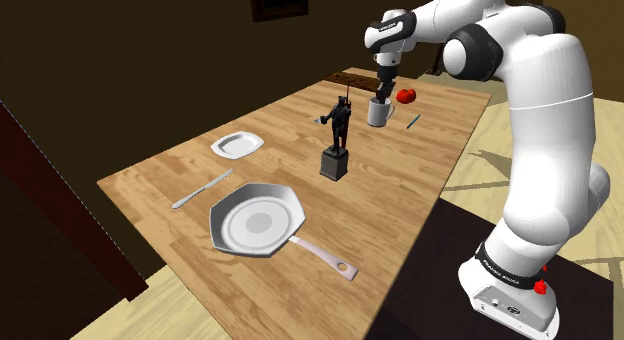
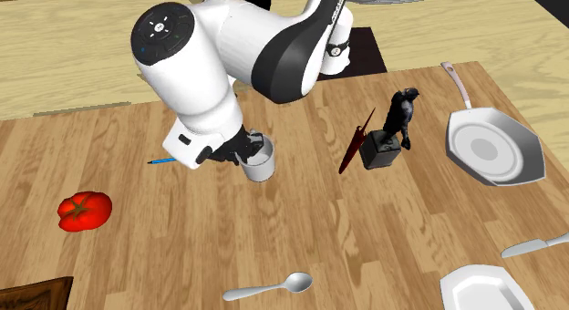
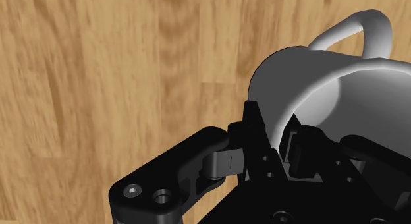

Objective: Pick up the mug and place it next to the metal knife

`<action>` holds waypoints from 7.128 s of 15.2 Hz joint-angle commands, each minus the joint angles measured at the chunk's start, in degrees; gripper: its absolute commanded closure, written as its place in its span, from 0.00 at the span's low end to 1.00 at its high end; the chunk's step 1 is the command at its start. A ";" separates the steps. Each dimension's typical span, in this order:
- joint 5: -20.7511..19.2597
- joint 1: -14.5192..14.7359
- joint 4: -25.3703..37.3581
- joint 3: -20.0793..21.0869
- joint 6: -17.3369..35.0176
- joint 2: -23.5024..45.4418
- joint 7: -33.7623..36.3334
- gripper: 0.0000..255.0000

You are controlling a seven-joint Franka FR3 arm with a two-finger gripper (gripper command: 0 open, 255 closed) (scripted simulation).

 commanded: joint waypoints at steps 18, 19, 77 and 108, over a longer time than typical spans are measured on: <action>-0.43 -1.73 14.54 -0.43 -14.50 -0.20 0.98 1.00; -0.37 -1.91 15.61 -0.43 -15.38 -0.02 1.02 1.00; -2.27 34.56 22.53 14.11 -10.47 7.94 50.86 1.00; -1.71 35.22 9.14 14.18 3.52 8.72 49.06 0.00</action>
